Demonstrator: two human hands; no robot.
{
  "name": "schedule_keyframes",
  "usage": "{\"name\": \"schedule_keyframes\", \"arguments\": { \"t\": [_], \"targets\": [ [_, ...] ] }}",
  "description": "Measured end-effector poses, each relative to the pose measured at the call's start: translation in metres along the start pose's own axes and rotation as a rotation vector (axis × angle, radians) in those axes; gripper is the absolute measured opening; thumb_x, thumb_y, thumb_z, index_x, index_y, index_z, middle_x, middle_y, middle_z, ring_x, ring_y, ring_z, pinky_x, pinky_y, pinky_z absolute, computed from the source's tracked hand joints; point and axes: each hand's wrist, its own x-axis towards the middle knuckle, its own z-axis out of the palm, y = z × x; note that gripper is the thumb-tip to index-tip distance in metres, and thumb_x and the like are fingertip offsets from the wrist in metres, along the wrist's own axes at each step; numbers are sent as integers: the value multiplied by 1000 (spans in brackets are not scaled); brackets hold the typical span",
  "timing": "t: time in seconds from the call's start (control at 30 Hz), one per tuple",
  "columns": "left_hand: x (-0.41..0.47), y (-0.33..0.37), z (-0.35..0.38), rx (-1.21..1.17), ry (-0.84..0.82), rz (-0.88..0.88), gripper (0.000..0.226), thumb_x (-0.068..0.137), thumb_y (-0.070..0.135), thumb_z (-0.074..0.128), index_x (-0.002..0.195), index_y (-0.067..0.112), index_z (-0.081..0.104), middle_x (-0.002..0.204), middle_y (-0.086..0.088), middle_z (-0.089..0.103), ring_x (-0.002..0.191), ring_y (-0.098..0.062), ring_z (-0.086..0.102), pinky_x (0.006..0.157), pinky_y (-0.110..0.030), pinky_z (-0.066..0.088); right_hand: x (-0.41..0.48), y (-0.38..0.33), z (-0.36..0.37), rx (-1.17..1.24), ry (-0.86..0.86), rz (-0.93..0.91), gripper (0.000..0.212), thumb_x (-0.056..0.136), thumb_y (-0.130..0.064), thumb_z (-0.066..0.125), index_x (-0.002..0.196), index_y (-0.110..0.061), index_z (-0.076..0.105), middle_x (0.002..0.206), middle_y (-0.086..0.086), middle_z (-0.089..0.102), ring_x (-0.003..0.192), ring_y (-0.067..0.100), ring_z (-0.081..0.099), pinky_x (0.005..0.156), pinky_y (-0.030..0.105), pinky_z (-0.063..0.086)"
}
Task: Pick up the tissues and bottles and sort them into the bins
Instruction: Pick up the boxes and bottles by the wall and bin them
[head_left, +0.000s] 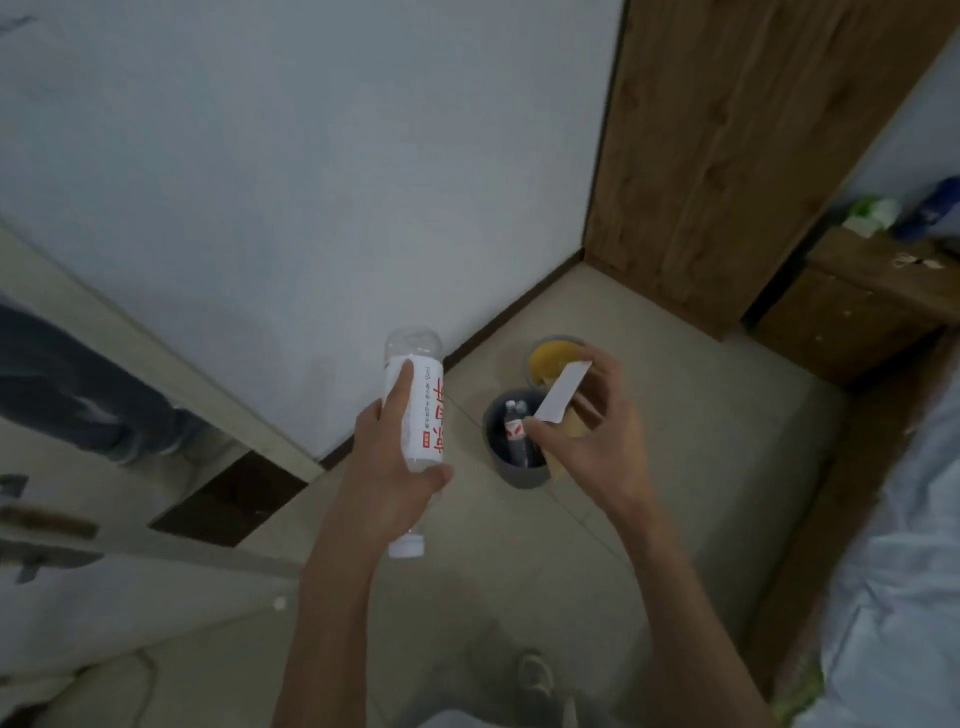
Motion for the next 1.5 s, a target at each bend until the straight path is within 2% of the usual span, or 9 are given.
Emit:
{"name": "schedule_keyframes", "arguments": {
  "t": [0.13,0.33,0.6,0.8,0.9,0.97,1.1,1.33,1.5],
  "targets": [
    [64,3,32,45,-74,24,122,69,19,85,159,57,12,150,1,40,127,-21,54,80,-28,58,32,33,-21,8,84,92,84,70,-17,95,137,-34,48,128,-13,64,122,9,64,102,42,56],
    [169,-5,67,78,-103,52,123,70,14,88,165,43,16,151,-3,38,132,-22,50,95,-39,56,103,79,-22,-43,109,162,81,70,-8,94,134,-25,47,127,-13,62,117,3,63,97,20,54],
    [314,-85,138,153,-142,33,118,77,10,80,164,47,10,148,-2,32,132,-25,45,100,-55,55,201,187,25,-175,22,357,80,70,-17,94,131,-28,43,125,-19,60,113,2,64,92,36,60],
    [386,-196,220,142,-209,78,92,91,66,57,167,36,13,153,-5,32,132,2,35,103,-24,42,258,314,69,-229,-32,437,81,71,-22,91,132,-35,39,120,-14,60,106,12,67,79,48,61],
    [410,-257,267,134,-246,48,95,87,53,62,166,42,11,161,-5,23,142,-29,38,108,-58,46,276,384,87,-252,-45,453,82,66,-34,88,129,-40,36,116,-12,61,100,17,68,74,50,61],
    [421,-292,295,134,-252,13,95,87,48,64,165,44,10,163,0,19,144,-33,35,108,-64,45,282,432,99,-263,-57,463,82,63,-42,85,129,-39,36,115,-9,62,99,17,68,74,49,61],
    [440,-353,345,92,-254,-62,96,83,51,62,165,39,14,163,4,19,146,-25,31,112,-59,44,288,521,119,-308,-71,486,84,65,-39,87,133,-39,37,121,-8,60,97,14,66,78,46,60],
    [459,-439,418,37,-210,-111,99,90,18,71,166,41,11,163,-7,16,145,-20,31,109,-40,46,293,637,137,-378,-94,498,87,69,-29,91,136,-39,36,126,-8,57,109,16,62,87,42,59],
    [455,-474,448,29,-185,-131,100,94,40,72,168,31,5,168,5,9,150,-14,27,117,-44,43,288,684,141,-507,-232,593,87,74,-35,85,140,-41,29,134,-2,58,116,25,63,94,47,57]
  ]
}}
